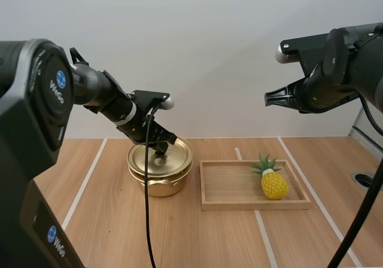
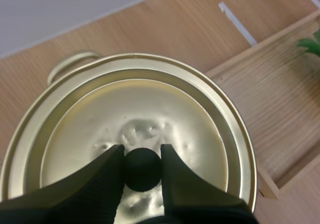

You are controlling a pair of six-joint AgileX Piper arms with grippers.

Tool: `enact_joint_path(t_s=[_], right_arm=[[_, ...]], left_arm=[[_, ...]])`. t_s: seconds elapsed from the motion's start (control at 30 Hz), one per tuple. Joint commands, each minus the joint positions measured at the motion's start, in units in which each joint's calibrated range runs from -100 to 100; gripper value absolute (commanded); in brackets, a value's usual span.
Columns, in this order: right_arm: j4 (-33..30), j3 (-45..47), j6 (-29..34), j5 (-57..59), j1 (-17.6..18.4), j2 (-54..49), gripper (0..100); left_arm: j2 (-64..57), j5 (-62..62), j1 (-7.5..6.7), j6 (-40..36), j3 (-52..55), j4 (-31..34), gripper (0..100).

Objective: Open the pot, put the pineapple inside, and close it

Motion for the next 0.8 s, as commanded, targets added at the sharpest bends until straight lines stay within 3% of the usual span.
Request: enact_joint_path(t_s=[0.0, 0.33, 0.77], right_arm=[[0.07, -0.48, 0.28, 0.02, -0.2, -0.27, 0], [0.07, -0.48, 0.28, 0.02, -0.2, -0.4, 0], [0.07, -0.48, 0.28, 0.02, -0.2, -1.19, 0]], left_arm=[[-4.55, -3.59, -0.11, -0.38, -2.77, -1.67, 0], [-19.81, -20.41, -0.11, -0.68, -7.16, -6.83, 0], [-34.94, -37.6, -0.11, -2.37, -13.7, -7.02, 0]])
